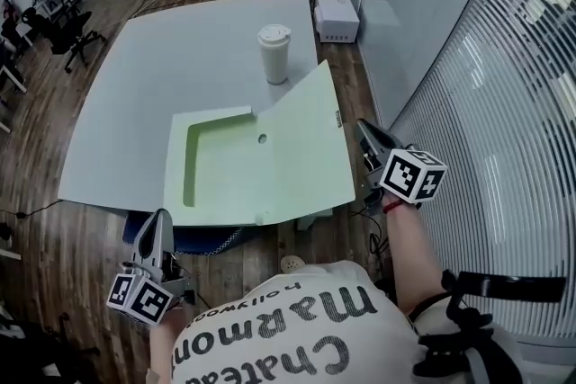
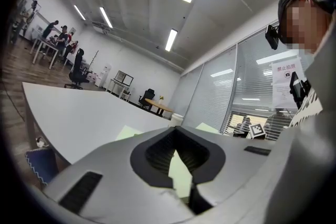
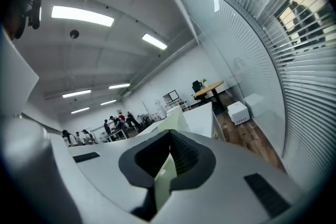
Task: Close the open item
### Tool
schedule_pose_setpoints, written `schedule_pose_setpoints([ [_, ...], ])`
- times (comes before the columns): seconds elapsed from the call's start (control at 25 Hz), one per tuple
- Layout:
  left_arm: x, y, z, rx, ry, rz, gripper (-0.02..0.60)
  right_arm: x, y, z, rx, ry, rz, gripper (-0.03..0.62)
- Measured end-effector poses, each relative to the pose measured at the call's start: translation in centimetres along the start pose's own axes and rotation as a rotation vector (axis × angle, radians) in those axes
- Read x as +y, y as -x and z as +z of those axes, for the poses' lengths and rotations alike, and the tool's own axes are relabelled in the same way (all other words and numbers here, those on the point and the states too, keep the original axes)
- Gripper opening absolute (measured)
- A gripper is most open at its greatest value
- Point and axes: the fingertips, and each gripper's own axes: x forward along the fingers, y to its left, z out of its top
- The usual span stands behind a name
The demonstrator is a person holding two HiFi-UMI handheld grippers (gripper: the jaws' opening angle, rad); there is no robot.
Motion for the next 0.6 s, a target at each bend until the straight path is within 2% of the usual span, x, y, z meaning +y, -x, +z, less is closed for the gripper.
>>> schedule_pose_setpoints([
  [0.2,-0.3,-2.1,-0.8,0.012,-0.002,0.003,-0.006,3.2,-2.4,-0.1,0.061,0.062,0.167,0.000],
  [0.32,-0.1,-2.1,-1.0,0.013,-0.021,0.035,-0.006,5.8,-3.7,0.3,0.073,0.135,0.259,0.000],
  [0.44,0.4,-1.8,-1.3,0.016,-0.035,0.078,-0.006,7.9,-5.4,0.6,0.063,0.187,0.308,0.000],
  [0.6,1.6,-0.9,-1.8,0.020,-0.084,0.135,-0.006,10.5,-7.5,-0.1,0.045,0.187,0.390,0.000],
])
